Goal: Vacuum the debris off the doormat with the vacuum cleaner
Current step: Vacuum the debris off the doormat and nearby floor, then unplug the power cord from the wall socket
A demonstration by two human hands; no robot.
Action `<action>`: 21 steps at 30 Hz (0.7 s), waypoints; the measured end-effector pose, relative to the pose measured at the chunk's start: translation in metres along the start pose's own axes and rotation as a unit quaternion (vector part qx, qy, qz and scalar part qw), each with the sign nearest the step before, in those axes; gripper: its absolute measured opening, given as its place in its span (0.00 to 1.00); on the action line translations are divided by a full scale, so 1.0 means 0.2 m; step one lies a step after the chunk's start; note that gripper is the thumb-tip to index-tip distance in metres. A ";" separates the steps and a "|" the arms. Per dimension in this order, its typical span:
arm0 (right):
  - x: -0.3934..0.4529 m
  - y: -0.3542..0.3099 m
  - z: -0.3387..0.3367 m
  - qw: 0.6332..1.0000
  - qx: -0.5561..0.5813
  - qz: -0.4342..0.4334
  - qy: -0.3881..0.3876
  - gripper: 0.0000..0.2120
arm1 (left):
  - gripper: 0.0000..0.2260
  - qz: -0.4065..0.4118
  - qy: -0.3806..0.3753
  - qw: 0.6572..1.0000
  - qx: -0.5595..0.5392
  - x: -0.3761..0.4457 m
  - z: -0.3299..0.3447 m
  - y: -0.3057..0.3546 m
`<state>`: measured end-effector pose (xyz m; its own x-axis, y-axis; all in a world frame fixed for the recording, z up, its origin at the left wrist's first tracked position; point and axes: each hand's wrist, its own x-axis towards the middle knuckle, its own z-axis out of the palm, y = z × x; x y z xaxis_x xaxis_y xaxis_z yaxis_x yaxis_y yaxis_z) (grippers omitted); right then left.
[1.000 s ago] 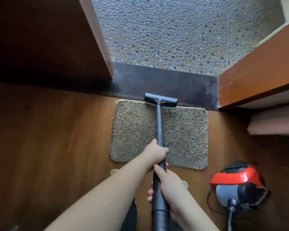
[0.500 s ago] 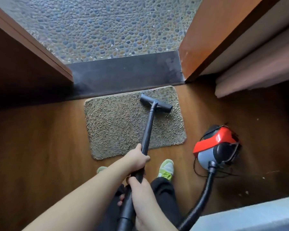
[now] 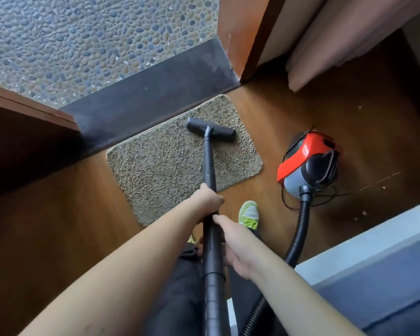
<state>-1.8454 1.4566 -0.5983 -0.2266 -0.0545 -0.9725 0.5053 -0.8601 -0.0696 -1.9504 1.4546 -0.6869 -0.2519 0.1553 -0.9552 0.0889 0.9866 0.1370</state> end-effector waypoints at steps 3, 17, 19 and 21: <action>-0.03 -0.08 -0.12 1.000 -0.025 -0.011 -0.005 0.16 | 0.22 0.009 0.020 0.998 -0.055 -0.02 0.04 0.07; -0.04 -0.55 -1.38 0.944 -0.119 -0.170 0.258 0.16 | 0.34 -0.054 0.004 0.977 -0.206 0.05 0.46 0.63; -0.04 -0.61 -1.57 0.936 -0.128 -0.183 0.273 0.17 | 0.35 -0.039 0.011 0.975 -0.217 0.05 0.53 0.75; -0.05 -0.67 -1.72 0.928 -0.152 -0.199 0.277 0.18 | 0.37 -0.023 -0.001 0.973 -0.231 0.03 0.59 0.87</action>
<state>-1.6247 1.7470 -0.6559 -0.0257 0.5776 -0.8159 0.7043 -0.5688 -0.4248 -1.8218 1.6219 -0.6994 -0.2432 0.1101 -0.9637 -0.3653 0.9100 0.1961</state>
